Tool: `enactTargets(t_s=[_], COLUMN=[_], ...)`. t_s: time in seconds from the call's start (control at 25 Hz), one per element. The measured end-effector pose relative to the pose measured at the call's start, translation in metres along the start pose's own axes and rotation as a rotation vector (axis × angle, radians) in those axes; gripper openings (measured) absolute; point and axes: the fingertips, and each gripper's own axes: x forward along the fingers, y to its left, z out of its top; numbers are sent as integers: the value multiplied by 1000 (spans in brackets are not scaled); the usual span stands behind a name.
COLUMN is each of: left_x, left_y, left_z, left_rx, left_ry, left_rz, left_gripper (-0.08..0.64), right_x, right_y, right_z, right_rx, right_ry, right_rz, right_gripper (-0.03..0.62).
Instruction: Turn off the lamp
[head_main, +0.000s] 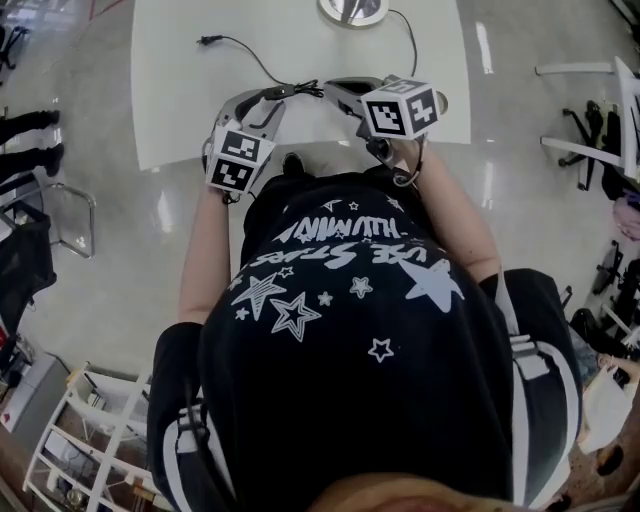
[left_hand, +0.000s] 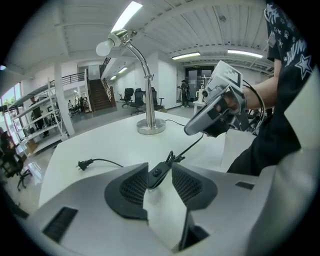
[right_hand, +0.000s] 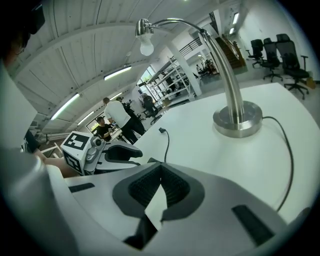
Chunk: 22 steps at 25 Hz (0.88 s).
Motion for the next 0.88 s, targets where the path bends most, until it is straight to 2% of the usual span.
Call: enactTargets(t_s=[0.4,0.6,0.88], left_x=[9,20,25], left_y=[-34,-62,-95], left_z=[50,73,82], left_rx=[-102,-102,-124], left_ry=[-99,-145,-171], left_rz=[138,175,220], left_gripper=[135,135,135], right_x=[-56,-80,-107], right_y=[-38,-49,-52], right_z=[-1,-1,-14], right_rx=[-72,-131,-164], right_ry=[18,-20,-36], right_rz=[67,109,168], right_gripper=[5,5,5])
